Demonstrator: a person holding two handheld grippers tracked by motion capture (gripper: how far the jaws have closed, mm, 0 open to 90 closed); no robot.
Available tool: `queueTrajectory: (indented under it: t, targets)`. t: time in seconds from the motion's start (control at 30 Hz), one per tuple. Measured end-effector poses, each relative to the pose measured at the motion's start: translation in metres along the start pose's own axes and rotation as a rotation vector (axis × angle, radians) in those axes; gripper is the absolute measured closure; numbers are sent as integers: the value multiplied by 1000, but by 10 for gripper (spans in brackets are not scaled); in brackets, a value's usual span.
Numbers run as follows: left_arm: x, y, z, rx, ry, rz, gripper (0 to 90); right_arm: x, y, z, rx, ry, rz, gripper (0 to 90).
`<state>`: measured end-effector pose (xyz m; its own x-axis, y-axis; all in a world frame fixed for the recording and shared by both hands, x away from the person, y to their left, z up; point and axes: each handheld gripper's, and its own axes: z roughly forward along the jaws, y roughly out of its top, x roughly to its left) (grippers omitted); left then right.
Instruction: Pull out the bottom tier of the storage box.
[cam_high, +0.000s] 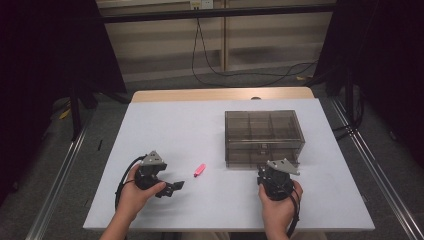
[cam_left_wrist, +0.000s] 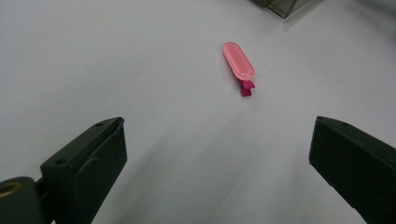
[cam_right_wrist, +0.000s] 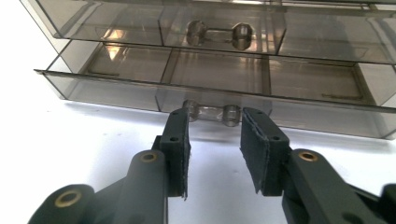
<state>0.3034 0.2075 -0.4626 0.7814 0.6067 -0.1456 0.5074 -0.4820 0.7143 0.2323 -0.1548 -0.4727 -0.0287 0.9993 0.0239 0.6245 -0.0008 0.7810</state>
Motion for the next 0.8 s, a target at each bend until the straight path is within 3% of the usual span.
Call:
queueTrajectory:
  t: [0.43,0.8]
  targets:
    - [-6,3,3,6,-11,12,43,-19,4,-5,-3,21,-3,526]
    - [-24,13,10,8,-29,39,42,-36,5,-7,4,56,-23,452]
